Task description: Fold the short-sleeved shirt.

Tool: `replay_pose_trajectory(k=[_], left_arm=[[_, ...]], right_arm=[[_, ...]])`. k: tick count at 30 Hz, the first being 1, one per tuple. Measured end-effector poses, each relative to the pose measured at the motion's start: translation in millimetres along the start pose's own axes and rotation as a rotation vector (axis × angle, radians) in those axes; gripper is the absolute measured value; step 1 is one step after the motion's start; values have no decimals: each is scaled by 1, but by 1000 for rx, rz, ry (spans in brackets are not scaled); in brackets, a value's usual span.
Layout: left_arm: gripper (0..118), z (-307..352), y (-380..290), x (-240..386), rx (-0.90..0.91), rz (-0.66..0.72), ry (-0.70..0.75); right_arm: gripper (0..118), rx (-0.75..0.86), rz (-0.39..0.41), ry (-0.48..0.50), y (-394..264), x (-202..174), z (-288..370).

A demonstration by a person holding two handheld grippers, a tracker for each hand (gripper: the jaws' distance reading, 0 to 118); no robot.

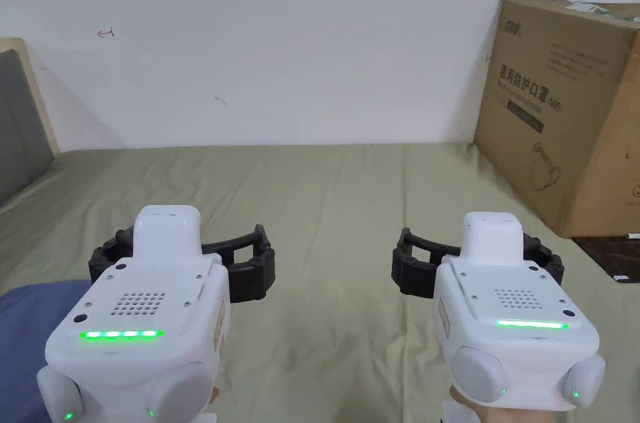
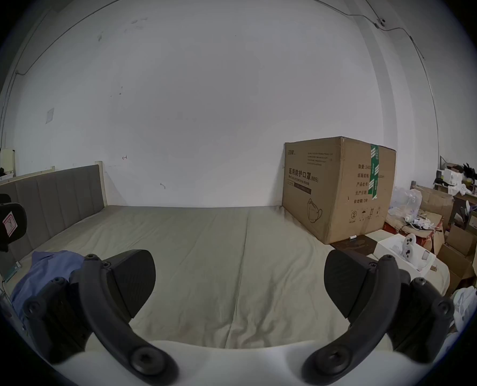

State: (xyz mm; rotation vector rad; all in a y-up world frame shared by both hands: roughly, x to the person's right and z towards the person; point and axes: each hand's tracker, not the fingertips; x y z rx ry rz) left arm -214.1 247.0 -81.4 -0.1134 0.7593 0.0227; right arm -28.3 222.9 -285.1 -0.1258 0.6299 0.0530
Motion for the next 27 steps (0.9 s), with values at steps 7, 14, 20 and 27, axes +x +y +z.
replay_pose_trajectory(k=[7, 14, 20, 27], left_arm=[[118, -4, -4, -13, -16, 126, -4], [118, -11, -58, -58, -78, 1043, -175], [118, -5, -89, -57, -69, 1069, -102], [118, -6, -17, -13, -4, 476, -39]], right_arm=[[118, 42, 121, -55, 18, -12, 1], [118, 245, 1178, -198, -18, -88, 7], [118, 143, 1245, -64, -43, -103, 9], [118, 0, 563, -86, 6, -65, -1]])
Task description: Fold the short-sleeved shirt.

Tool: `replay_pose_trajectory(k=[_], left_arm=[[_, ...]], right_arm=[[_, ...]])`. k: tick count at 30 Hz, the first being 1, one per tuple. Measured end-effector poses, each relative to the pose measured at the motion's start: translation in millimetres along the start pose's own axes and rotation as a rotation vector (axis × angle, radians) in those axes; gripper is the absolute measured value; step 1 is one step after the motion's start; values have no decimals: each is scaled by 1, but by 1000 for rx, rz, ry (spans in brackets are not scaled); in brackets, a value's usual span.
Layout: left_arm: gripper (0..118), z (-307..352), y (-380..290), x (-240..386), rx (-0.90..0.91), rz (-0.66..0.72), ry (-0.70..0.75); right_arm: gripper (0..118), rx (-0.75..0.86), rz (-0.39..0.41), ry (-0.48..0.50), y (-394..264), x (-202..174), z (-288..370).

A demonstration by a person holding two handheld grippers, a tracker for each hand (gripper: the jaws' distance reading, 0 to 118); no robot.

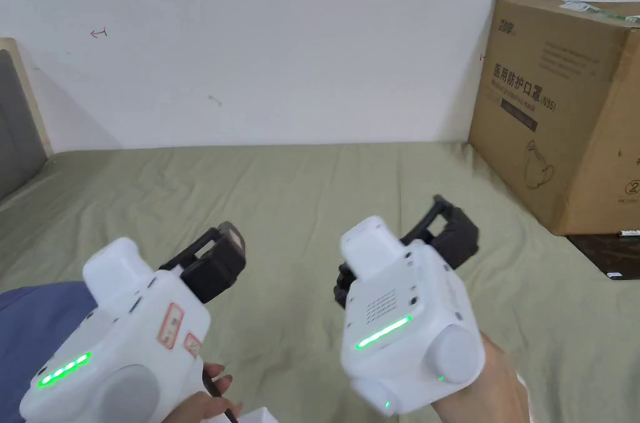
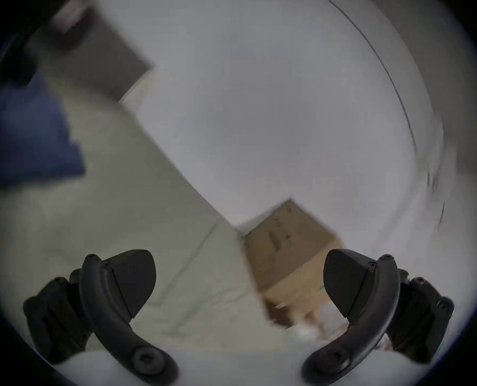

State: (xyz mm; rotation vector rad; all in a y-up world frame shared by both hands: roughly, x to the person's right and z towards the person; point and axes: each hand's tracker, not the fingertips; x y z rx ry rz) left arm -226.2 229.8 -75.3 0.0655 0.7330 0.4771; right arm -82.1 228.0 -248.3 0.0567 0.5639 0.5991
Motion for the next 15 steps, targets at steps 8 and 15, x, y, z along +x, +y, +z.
replay_pose_trajectory(k=[8, 15], left_arm=[[118, 9, -13, 49, 5, -600, -1], [118, 13, -6, 46, 65, -563, 28]], right_arm=[[117, -111, -576, -7, -41, 50, -6], [117, 66, -536, 34, -26, 49, 9]])
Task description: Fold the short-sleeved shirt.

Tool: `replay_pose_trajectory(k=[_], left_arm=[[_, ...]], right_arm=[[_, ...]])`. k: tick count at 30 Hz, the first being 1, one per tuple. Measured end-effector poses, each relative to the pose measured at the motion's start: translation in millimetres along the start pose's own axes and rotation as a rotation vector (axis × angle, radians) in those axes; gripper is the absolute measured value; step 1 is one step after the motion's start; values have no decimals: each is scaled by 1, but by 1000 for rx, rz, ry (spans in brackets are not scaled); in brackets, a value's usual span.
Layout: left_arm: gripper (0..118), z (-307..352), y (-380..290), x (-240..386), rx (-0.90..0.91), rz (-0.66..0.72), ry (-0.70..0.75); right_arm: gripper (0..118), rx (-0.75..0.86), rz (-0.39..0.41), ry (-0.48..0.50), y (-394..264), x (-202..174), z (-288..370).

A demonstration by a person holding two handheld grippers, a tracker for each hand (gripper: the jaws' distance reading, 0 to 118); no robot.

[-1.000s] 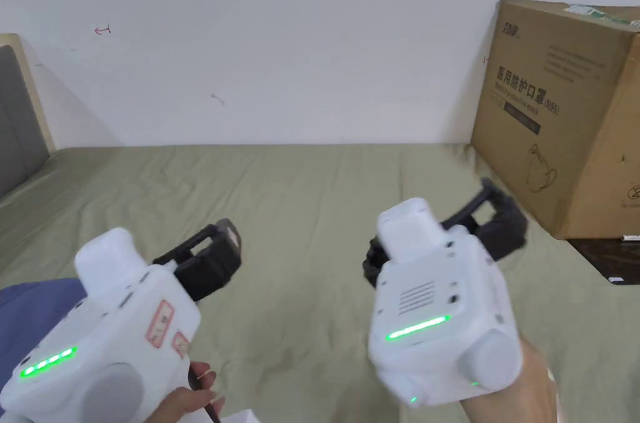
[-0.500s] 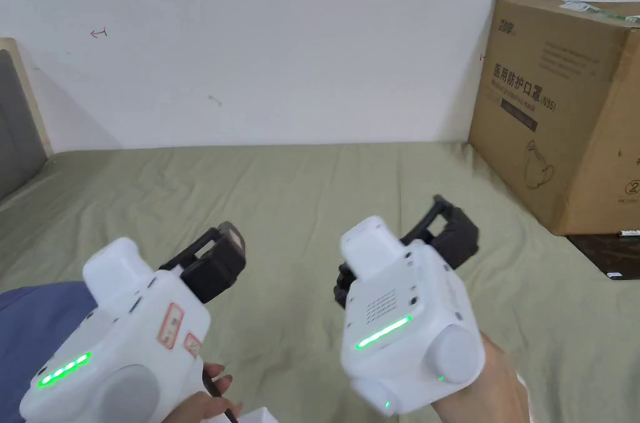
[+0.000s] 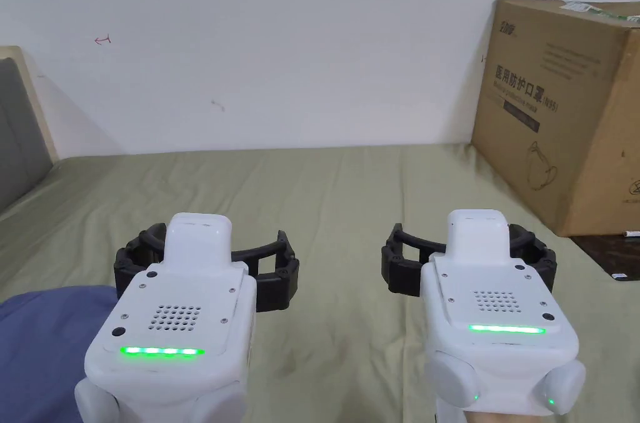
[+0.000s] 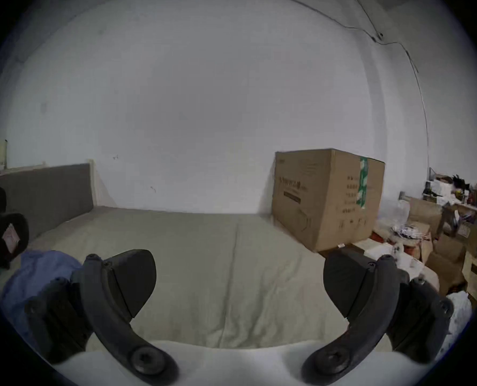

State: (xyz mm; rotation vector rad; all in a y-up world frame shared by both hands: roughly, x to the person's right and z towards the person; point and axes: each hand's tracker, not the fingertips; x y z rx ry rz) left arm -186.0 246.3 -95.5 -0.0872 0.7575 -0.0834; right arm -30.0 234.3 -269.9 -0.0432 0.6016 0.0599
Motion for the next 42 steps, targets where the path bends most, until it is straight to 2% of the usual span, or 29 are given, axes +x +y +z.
replay_pose_trajectory(k=[3, 6, 7, 8, 9, 10, 11, 12, 13, 15, 16, 18, 22, 26, 30, 38, 42], left_arm=[[118, 1, 4, -4, -6, 4, 13], [118, 0, 7, -7, -71, 40, 4], [116, 0, 7, -9, -69, 43, -15], [107, 1, 5, -12, -51, 63, -55], [88, 1, 4, -14, -50, 72, -66], [39, -1, 5, -14, -64, 67, -54], [4, -4, 5, -13, -95, 74, -28], [2, -4, 3, -13, -91, 71, 0], [1, -3, 1, -15, -79, 76, -40], [0, 0, 2, -14, -79, 66, -53], [0, 0, 1, -13, -73, 52, -53], [0, -2, 3, -11, -78, 45, -52], [0, -4, 7, -13, -94, 71, -74], [0, -1, 9, -25, -88, 54, -37], [0, 8, 10, -54, -94, 74, 73], [0, 56, 4, -135, -122, 51, 368], [0, 74, 1, -166, -143, 99, 435]], right_arm=[[117, -10, 27, -74, 4, -6, 3], [117, -30, 21, -69, 4, -4, 6], [116, -40, -1, -42, 3, 0, 7], [114, -43, -33, -5, 2, 3, 8], [107, -63, -41, -20, 1, 4, 8], [82, -55, -34, -25, 0, 4, 10], [44, -54, -26, -50, -2, 1, 10], [8, -53, 1, -124, -5, -1, 7], [5, -49, 1, -163, -6, 0, 6], [3, -69, -68, -34, -5, 9, 6], [0, -80, -86, -17, -5, 10, 6], [0, -76, -64, -54, -5, 7, 3], [0, -99, -96, -21, -1, 7, 1], [0, -93, -71, 19, 7, -5, 0], [0, -96, -72, 141, 14, -36, -7], [0, -135, -51, 421, 15, -131, -9], [0, -159, -18, 516, 10, -171, 0]])
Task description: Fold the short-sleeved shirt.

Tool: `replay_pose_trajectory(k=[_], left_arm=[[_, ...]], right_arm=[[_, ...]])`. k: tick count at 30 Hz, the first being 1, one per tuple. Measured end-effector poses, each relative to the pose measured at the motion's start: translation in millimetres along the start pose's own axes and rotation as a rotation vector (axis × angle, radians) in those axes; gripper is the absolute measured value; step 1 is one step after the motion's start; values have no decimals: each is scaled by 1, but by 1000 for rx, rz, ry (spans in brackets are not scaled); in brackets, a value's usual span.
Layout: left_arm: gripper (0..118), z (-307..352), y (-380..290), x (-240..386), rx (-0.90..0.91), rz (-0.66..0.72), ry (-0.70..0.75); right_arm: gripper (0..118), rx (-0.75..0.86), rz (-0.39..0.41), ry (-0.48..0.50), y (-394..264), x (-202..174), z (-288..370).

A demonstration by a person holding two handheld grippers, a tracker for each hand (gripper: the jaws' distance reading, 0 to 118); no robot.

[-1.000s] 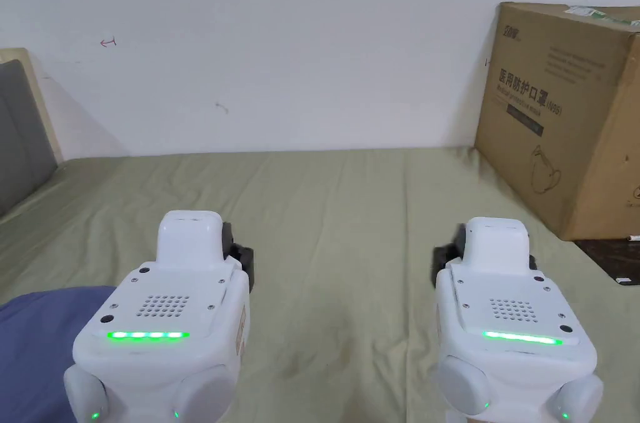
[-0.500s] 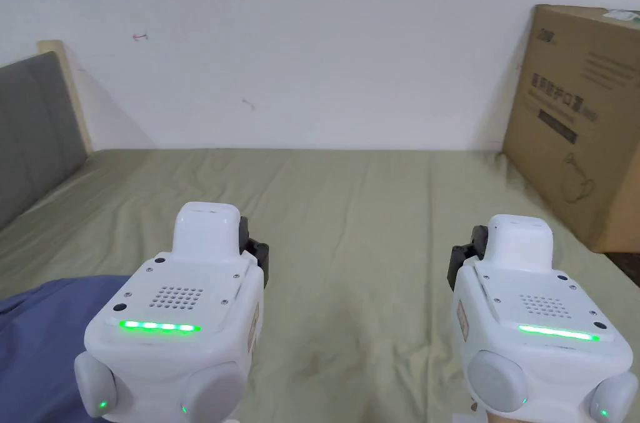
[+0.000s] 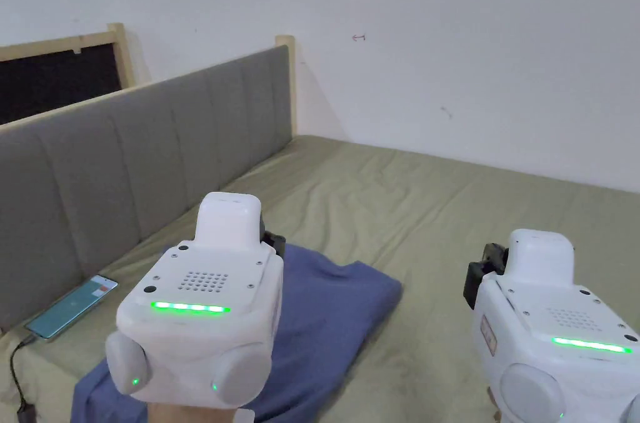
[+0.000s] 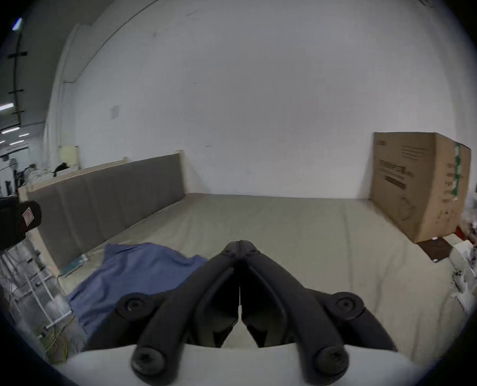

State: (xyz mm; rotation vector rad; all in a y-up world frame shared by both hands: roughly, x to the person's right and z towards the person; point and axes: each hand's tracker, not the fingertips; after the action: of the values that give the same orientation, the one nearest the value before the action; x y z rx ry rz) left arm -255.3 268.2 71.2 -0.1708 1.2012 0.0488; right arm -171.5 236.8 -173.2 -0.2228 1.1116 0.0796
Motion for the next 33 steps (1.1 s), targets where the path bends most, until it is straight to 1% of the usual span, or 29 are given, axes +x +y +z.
replay_pose_trajectory(k=[3, 4, 6, 9, 12, 14, 15, 17, 18, 19, 20, 21, 22, 23, 24, 25, 27, 31, 33], left_arm=[[0, -3, -4, -16, -22, 13, 43], [0, -6, -6, -18, -32, 11, 43], [0, -14, -11, -22, -63, 20, 45], [0, -36, -20, -22, -119, 46, 30], [0, -80, -37, -16, -228, 9, 25], [0, -120, -54, -11, -345, 14, -20], [0, -139, -63, -10, -401, 29, -37], [0, -178, -86, -8, -574, 82, -84], [3, -191, -99, -7, -623, 109, -76], [21, -204, -111, -5, -650, 124, -80], [44, -215, -124, -3, -706, 127, -82], [58, -221, -133, -1, -757, 104, -78], [65, -227, -143, 2, -787, 91, -109], [65, -233, -151, 5, -797, 89, -130], [84, -236, -156, 9, -808, 67, -125], [97, -237, -159, 13, -813, 46, -136], [98, -249, -163, 20, -823, 24, -144], [104, -275, -175, 29, -869, 18, -134], [105, -285, -187, 32, -913, -1, -134]], right_arm=[[0, -11, 62, 32, -6, -21, -2], [0, -14, 72, 38, -8, -25, -3], [0, -29, 76, 54, -11, -29, -6], [0, -56, 52, 64, -14, -26, -10], [0, -86, 25, 63, -17, -18, -18], [0, -109, 20, 61, -21, -12, -23], [0, -120, 20, 56, -23, -9, -27], [0, -147, 15, 46, -29, -3, -34], [0, -162, 7, 43, -31, 1, -38], [0, -177, -7, 39, -34, 4, -43], [0, -202, -27, 32, -37, 8, -49], [0, -219, -44, 30, -39, 12, -54], [0, -231, -56, 29, -42, 16, -58], [0, -245, -64, 24, -45, 19, -64], [0, -255, -65, 19, -48, 21, -68], [0, -267, -63, 12, -51, 23, -74], [0, -292, -63, 6, -57, 25, -82], [0, -336, -85, 20, -66, 28, -96], [0, -352, -79, 26, -71, 28, -102]])
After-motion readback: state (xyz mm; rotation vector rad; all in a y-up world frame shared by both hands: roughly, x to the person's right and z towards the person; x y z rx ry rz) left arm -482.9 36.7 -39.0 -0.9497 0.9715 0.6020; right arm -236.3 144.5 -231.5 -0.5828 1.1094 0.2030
